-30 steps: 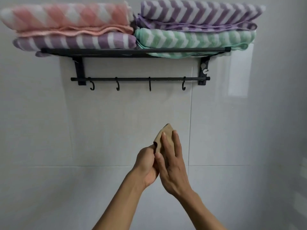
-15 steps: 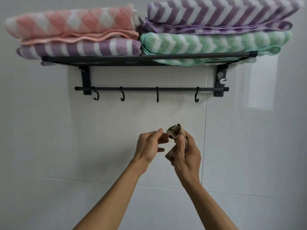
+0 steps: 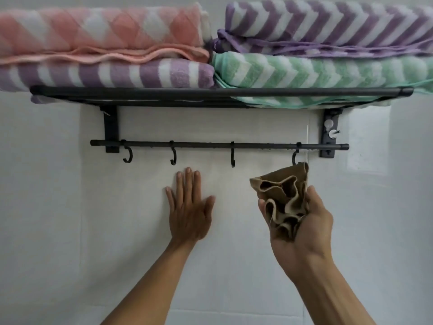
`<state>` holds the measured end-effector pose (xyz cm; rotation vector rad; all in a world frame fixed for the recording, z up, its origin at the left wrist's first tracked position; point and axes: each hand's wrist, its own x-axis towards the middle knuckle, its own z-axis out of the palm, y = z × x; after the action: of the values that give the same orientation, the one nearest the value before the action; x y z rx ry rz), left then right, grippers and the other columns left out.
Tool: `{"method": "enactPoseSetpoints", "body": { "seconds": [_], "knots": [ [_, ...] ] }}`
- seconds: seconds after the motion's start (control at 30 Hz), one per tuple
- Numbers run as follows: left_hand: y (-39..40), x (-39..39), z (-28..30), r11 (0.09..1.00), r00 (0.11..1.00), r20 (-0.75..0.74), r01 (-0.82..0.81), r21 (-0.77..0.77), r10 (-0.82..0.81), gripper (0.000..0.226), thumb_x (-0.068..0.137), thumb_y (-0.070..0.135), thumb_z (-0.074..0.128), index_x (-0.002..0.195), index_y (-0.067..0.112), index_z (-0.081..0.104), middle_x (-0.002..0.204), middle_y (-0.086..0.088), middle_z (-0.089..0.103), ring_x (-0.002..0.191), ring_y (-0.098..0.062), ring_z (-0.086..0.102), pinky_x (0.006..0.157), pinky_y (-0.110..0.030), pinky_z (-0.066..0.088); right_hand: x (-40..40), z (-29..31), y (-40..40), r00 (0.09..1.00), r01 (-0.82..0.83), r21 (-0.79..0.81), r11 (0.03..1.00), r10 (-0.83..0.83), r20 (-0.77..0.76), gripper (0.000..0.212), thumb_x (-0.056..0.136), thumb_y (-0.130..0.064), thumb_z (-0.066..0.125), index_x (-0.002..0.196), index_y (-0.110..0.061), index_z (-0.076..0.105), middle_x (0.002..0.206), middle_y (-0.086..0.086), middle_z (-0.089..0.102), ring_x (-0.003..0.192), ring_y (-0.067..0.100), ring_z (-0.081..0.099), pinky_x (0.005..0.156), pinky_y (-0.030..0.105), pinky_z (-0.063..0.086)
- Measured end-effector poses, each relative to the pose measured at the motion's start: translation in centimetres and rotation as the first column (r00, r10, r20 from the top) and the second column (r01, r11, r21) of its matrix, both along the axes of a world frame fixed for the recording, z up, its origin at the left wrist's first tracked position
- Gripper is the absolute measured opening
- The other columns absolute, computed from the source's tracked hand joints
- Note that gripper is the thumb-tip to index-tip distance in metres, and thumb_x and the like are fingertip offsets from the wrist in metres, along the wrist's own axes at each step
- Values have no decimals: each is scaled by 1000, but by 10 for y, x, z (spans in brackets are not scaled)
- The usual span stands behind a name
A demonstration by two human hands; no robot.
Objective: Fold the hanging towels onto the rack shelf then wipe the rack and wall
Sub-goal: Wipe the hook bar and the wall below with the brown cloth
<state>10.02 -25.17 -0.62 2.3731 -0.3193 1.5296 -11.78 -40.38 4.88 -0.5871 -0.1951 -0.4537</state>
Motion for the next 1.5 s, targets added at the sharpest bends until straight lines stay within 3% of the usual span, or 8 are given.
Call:
{"method": "enactPoseSetpoints", "body": {
  "seconds": [0.23, 0.67, 0.8, 0.87, 0.97, 1.1, 1.37, 1.5],
  "knots": [
    [0, 9, -9, 1000, 996, 89, -24, 3, 24, 77, 99, 58, 27, 161, 14, 13, 169, -11, 7, 156, -30, 2, 122, -61, 10, 4, -7, 3, 968, -207, 60, 976, 195, 160, 44, 93, -6, 36, 129, 13, 54, 131, 29, 63, 125, 46, 59, 91, 37, 58],
    [-1, 10, -10, 1000, 979, 201, -20, -23, 24, 76, 99, 56, 30, 160, 13, 19, 168, -11, 13, 156, -31, 9, 122, -61, 12, 20, 25, -2, 922, 370, 9, 929, -369, 120, 33, 106, -34, 48, 130, -18, 63, 117, 7, 71, 101, 24, 68, 89, 53, 58],
    [0, 10, -9, 1000, 991, 135, 14, -24, -11, 76, 100, 55, 31, 161, 14, 13, 169, -9, 5, 156, -29, 1, 123, -60, 6, 15, 48, -9, 860, 497, -38, 867, -485, 159, 20, 105, -25, 52, 108, -22, 71, 93, -1, 73, 80, 16, 69, 70, 32, 59],
    [-1, 10, -9, 999, 992, 121, 32, -29, -28, 76, 100, 55, 30, 161, 15, 12, 170, -9, 3, 156, -29, -1, 123, -60, 5, 18, 57, -16, 729, 684, -172, 709, -658, 190, 17, 103, -22, 56, 99, -19, 73, 87, 3, 70, 73, 16, 64, 65, 31, 53],
    [-2, 10, -10, 999, 989, 148, 32, -20, -29, 76, 99, 54, 32, 161, 14, 13, 169, -10, 5, 156, -30, 1, 123, -60, 5, 30, 62, -40, 357, 872, -466, 149, -845, 398, 16, 99, -19, 63, 107, -12, 74, 115, 6, 60, 85, 14, 66, 71, 18, 55],
    [-2, 11, -10, 999, 989, 145, 36, -41, -30, 77, 99, 55, 31, 161, 14, 12, 170, -8, 2, 157, -27, -2, 123, -60, 3, 44, 65, -75, 128, 751, -482, -452, -617, 777, 22, 98, -10, 62, 115, -1, 74, 130, 17, 55, 109, 29, 64, 94, -4, 32],
    [-1, 12, -10, 997, 985, 169, 50, -65, -38, 76, 98, 54, 33, 161, 14, 17, 170, -8, 7, 157, -27, 2, 123, -60, 5, 56, 113, -112, 161, 547, -348, -761, -312, 936, 29, 103, -13, 52, 98, 5, 73, 117, 21, 61, 94, 39, 64, 79, 39, 56],
    [1, 13, -12, 997, 981, 191, 45, -67, -31, 76, 98, 54, 33, 160, 13, 18, 169, -8, 8, 157, -27, 4, 122, -61, 7, 61, 134, -114, 359, 359, -546, -757, -428, 829, 34, 106, -16, 46, 76, -4, 56, 94, 14, 55, 85, 39, 56, 72, 38, 45]
  ]
}}
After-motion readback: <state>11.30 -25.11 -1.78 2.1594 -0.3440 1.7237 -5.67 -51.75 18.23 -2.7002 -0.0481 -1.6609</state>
